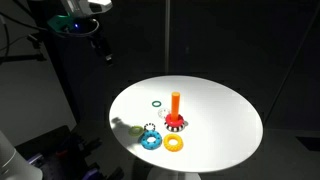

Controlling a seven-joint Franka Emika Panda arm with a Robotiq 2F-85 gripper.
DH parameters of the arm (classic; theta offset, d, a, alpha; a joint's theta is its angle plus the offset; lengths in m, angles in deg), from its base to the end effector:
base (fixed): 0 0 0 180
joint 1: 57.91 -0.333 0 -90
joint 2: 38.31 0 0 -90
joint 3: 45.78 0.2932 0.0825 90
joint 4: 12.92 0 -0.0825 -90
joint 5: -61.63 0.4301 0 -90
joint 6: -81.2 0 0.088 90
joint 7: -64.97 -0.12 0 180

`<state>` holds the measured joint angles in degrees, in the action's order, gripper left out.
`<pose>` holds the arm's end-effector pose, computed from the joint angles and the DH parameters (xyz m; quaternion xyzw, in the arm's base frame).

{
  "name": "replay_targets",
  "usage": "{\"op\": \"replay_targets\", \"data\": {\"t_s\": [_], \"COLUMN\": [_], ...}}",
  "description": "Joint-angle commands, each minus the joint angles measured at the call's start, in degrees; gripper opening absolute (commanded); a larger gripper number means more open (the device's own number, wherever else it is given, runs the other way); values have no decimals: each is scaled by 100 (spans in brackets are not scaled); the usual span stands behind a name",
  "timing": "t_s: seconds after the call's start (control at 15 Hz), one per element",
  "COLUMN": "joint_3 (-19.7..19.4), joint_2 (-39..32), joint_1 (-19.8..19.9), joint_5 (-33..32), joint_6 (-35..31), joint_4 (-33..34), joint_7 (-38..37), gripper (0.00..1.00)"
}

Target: Put the yellow ring through the pole

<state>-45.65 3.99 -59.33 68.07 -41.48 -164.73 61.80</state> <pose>0.4095 0.0170 0.4430 -0.9914 0.0389 -0.1124 0.0543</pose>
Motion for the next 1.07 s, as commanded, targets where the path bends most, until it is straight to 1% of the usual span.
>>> {"op": "replay_targets", "data": {"t_s": [0.0, 0.53, 0.8, 1.0], "joint_3": [13, 9, -68, -109], "joint_2": [-2, -55, -472, -957], "joint_1": [17, 27, -3, -1], "joint_5": [11, 11, 93, 122], "joint_6": [11, 4, 51, 117], "joint_4": [8, 63, 415, 809], "joint_7": [11, 0, 40, 32], "gripper": [100, 100, 100, 100]}}
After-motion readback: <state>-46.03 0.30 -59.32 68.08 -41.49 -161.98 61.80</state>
